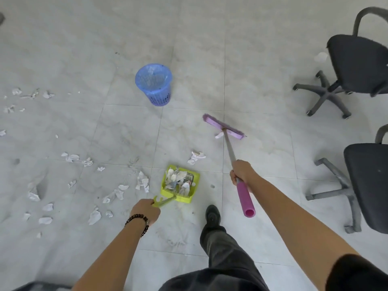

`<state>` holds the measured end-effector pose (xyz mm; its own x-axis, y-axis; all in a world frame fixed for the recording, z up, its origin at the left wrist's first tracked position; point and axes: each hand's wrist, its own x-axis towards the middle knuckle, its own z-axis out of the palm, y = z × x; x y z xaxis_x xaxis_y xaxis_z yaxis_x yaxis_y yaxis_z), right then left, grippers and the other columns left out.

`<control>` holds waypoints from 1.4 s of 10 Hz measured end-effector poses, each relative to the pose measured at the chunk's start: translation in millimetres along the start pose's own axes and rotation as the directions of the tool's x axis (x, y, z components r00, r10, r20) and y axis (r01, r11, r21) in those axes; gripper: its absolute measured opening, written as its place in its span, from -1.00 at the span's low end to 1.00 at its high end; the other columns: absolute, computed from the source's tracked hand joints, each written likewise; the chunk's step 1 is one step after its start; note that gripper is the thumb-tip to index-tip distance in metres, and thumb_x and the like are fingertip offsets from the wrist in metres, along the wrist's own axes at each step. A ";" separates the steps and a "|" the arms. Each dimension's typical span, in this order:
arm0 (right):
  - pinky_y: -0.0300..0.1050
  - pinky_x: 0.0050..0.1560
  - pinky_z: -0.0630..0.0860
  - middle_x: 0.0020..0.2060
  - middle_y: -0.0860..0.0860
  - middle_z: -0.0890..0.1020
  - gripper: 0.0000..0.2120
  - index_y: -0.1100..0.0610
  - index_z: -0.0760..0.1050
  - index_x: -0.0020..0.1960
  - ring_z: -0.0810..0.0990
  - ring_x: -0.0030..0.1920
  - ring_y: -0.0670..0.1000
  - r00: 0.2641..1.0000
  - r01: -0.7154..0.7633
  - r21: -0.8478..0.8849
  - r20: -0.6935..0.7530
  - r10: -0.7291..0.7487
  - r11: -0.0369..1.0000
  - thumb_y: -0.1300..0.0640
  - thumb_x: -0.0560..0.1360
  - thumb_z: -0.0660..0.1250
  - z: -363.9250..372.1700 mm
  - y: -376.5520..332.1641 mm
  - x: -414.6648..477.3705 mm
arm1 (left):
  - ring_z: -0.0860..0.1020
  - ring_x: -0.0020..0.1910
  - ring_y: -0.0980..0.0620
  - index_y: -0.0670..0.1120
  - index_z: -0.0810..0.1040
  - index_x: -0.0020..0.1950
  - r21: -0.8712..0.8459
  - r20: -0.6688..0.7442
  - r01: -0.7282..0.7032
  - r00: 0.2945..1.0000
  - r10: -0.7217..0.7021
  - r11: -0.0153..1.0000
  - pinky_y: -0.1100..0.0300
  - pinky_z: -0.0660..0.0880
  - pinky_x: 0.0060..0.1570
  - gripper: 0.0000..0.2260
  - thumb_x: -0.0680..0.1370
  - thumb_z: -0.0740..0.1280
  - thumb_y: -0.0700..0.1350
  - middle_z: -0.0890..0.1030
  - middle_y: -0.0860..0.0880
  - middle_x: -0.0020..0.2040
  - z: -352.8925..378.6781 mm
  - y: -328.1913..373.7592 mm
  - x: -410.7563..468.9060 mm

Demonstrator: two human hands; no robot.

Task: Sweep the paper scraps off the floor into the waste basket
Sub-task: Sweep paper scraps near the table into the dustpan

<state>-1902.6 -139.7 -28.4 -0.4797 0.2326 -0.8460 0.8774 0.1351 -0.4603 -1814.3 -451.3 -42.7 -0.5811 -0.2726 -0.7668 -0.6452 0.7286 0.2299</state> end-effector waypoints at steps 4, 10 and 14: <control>-0.45 -0.64 0.33 -0.36 0.02 0.33 -0.64 0.10 0.18 -0.34 0.37 -0.44 -0.08 0.993 -0.067 -0.410 0.062 0.101 0.910 0.36 0.58 0.12 23.0 -42.6 41.0 | 0.52 -0.22 -0.07 -0.13 0.56 -0.11 0.150 0.022 0.081 0.996 -0.085 0.985 0.22 0.42 -0.28 -0.87 0.45 0.23 -0.23 0.53 -0.05 -0.26 -39.5 62.3 55.9; -0.39 -0.65 0.20 -0.56 -0.06 0.41 -0.93 0.13 0.38 -0.03 0.31 -0.66 -0.18 0.890 -0.364 -0.100 0.256 0.378 0.926 0.13 0.59 0.18 68.0 -11.6 -107.6 | 0.38 -0.48 -0.02 -0.17 0.39 -0.29 0.042 0.132 -0.023 0.991 0.017 0.999 0.31 0.32 -0.44 -0.85 0.49 0.20 -0.23 0.42 -0.09 -0.44 -64.6 1.6 36.4; -0.25 -0.60 0.30 -0.51 0.08 0.41 -0.76 0.18 0.31 -0.29 0.35 -0.60 -0.05 0.967 0.027 -0.318 0.248 0.055 0.948 0.27 0.55 0.07 131.6 -50.0 -93.5 | 0.34 -0.47 -0.01 -0.16 0.43 -0.20 -0.119 0.134 0.056 0.990 -0.040 0.991 0.28 0.29 -0.47 -0.90 0.51 0.18 -0.25 0.39 -0.08 -0.39 -63.5 -71.2 12.0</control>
<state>-1900.7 -295.0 38.3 -0.4137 -0.0059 -0.9104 0.8160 0.4410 -0.3737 -1806.9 -546.3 -30.3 -0.4836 -0.2146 -0.8486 -0.7308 0.6326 0.2565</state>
